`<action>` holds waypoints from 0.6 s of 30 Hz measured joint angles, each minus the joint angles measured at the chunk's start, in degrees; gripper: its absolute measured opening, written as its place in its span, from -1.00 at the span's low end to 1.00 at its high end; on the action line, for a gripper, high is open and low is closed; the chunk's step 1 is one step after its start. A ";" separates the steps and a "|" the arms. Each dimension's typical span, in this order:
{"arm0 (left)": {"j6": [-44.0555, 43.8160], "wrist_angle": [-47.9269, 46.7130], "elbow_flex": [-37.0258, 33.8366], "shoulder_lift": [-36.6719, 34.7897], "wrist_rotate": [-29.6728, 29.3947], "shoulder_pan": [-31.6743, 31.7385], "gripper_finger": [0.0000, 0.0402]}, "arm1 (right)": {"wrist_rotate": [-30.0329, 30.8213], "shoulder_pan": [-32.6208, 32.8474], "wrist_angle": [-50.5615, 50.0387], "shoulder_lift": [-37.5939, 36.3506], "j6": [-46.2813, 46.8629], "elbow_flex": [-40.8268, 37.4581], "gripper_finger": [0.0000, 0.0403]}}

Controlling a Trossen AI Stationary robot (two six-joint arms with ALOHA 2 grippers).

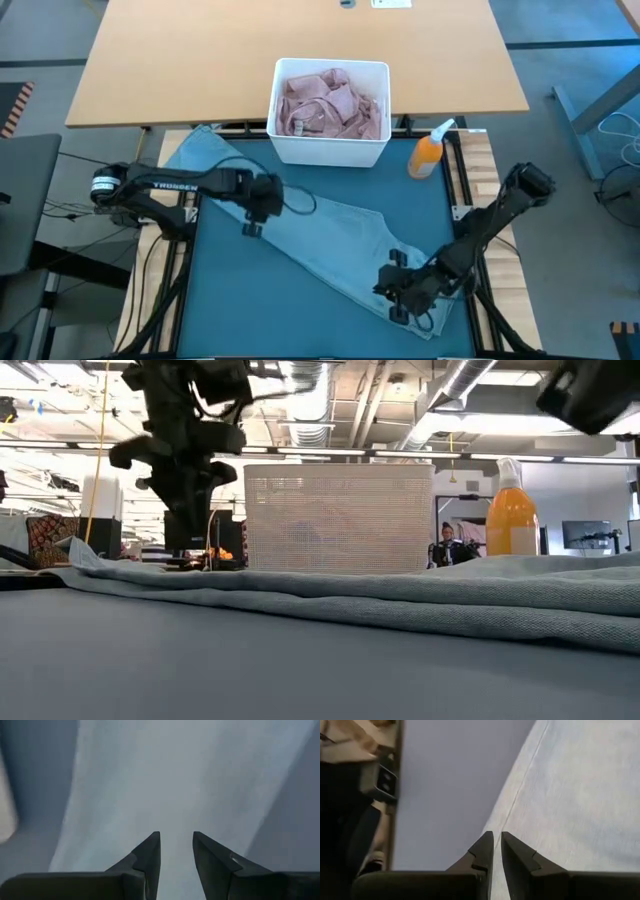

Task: Fold Laundry from Bin
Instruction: Fold the blue pants

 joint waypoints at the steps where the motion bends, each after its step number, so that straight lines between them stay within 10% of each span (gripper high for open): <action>1: -1.09 2.29 -0.71 0.00 0.26 -1.61 -0.49 | 0.00 0.00 -0.02 0.93 0.44 0.00 -0.68; 18: -14.05 32.78 -6.16 17.74 -6.20 -16.76 -0.49 | -10.63 2.97 -12.96 6.71 14.72 -0.02 -0.68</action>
